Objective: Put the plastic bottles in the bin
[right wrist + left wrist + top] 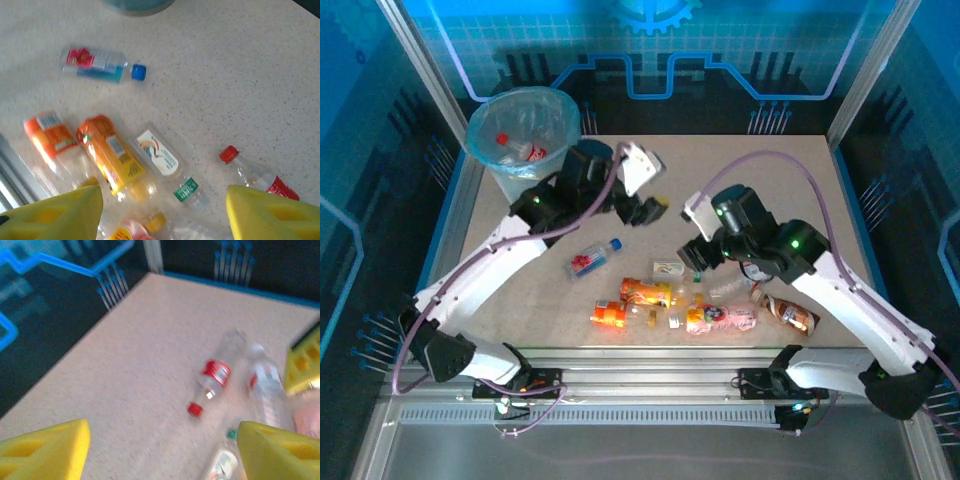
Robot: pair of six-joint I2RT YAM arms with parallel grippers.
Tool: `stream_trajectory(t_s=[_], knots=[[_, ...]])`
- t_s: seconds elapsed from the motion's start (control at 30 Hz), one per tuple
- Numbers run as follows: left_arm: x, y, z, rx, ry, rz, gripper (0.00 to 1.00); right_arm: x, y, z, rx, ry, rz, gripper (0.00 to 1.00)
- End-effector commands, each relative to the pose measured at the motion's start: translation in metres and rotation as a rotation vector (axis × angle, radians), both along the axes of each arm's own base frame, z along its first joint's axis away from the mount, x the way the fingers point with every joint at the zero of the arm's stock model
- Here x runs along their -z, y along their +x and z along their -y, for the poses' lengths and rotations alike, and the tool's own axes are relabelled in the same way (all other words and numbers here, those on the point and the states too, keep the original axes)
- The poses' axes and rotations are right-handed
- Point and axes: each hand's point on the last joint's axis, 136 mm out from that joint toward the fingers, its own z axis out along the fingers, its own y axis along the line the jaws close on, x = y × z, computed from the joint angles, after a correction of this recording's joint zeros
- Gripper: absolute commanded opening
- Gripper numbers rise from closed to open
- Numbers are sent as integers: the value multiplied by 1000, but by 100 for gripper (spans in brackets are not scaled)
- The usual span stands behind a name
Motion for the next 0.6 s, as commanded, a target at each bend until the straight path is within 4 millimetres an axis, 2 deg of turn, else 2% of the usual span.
stream_trajectory(t_s=[0.0, 0.1, 0.17, 0.23, 0.33, 0.43, 0.57], knots=[[22, -39, 7, 131, 58, 30, 78, 25, -47, 6, -373, -155, 82, 69], [54, -75, 15, 256, 62, -2, 80, 55, -82, 11, -627, -276, 129, 77], [77, -103, 16, 362, 92, -8, 81, 76, -90, 20, -710, -356, 136, 80], [94, -122, 15, 425, 110, -1, 83, 97, -98, 29, -793, -424, 105, 82], [116, -151, 12, 538, 130, -2, 85, 123, -97, 38, -825, -514, 77, 82], [127, -165, 9, 581, 123, 8, 85, 150, -91, 49, -835, -609, 56, 81], [129, -166, 8, 576, 107, 32, 86, 177, -89, 56, -836, -637, 29, 81]])
